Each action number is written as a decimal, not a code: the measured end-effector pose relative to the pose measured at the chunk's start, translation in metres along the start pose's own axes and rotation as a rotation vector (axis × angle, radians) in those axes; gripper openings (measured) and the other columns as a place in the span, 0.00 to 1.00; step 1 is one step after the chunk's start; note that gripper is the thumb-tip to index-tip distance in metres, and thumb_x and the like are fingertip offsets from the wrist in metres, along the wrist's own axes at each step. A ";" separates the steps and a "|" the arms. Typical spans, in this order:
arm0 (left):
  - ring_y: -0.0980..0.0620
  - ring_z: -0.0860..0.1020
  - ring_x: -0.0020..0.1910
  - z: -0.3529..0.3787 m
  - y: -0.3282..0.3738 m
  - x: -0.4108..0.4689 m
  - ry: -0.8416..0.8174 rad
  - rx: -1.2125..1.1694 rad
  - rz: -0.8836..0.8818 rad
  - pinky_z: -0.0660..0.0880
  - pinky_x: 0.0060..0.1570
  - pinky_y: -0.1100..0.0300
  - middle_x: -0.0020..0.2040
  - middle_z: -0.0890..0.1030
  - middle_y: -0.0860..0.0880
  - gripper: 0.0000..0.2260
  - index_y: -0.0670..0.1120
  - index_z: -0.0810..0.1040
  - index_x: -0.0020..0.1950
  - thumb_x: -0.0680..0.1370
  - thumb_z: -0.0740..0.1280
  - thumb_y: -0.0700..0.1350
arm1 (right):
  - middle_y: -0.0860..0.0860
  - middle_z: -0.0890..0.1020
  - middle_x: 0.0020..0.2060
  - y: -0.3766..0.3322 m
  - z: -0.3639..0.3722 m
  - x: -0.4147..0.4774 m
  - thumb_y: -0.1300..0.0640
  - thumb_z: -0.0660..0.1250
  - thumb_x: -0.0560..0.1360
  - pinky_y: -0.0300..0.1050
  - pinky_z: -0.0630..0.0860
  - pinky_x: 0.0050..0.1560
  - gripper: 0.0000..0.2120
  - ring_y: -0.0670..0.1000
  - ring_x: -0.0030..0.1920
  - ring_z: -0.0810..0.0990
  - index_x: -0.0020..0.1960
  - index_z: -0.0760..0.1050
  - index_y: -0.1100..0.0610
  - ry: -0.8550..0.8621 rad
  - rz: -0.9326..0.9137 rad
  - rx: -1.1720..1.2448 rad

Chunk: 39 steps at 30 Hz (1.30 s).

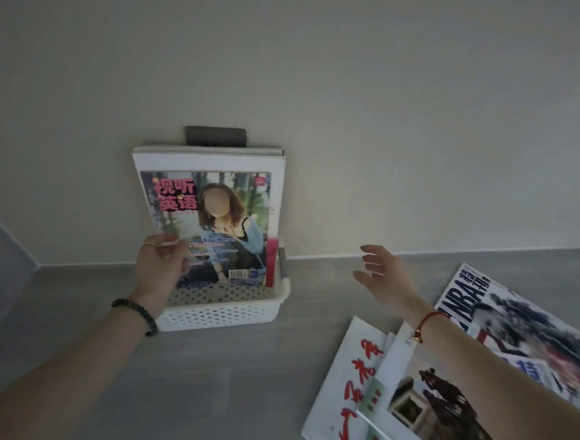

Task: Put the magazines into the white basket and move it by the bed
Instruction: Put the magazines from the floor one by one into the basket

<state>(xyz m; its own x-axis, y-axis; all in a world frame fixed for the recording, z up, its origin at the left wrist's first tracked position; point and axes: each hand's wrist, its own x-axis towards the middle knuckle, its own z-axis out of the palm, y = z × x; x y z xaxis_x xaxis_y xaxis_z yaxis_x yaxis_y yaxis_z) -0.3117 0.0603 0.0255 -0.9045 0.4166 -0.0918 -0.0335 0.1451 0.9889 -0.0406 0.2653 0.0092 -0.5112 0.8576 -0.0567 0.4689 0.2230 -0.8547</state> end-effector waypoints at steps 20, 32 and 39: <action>0.56 0.76 0.46 0.227 -0.057 -0.220 -0.596 0.238 -0.233 0.73 0.38 0.65 0.49 0.75 0.55 0.14 0.54 0.67 0.59 0.75 0.64 0.51 | 0.49 0.74 0.58 0.178 -0.189 -0.128 0.49 0.73 0.65 0.41 0.68 0.54 0.31 0.47 0.55 0.71 0.64 0.66 0.52 -0.204 0.283 -0.411; 0.52 0.73 0.59 0.236 -0.051 -0.302 -0.561 0.069 -0.368 0.72 0.59 0.53 0.61 0.74 0.51 0.23 0.45 0.65 0.67 0.74 0.66 0.47 | 0.48 0.79 0.33 0.159 -0.176 -0.139 0.56 0.69 0.70 0.41 0.78 0.30 0.10 0.45 0.33 0.80 0.39 0.67 0.51 0.073 0.167 -0.384; 0.48 0.80 0.53 0.240 0.004 -0.327 -0.692 -0.244 -0.262 0.79 0.49 0.49 0.58 0.77 0.47 0.30 0.60 0.59 0.65 0.68 0.70 0.56 | 0.42 0.79 0.34 0.078 -0.134 -0.207 0.57 0.65 0.73 0.30 0.76 0.36 0.03 0.37 0.33 0.78 0.46 0.73 0.49 0.010 -0.262 -0.277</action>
<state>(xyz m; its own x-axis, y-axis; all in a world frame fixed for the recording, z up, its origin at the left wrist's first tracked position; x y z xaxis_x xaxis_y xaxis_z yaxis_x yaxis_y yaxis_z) 0.0860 0.1405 0.0314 -0.3853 0.8732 -0.2984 -0.3748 0.1475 0.9153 0.1983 0.1670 0.0234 -0.6333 0.7590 0.1514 0.5010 0.5511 -0.6673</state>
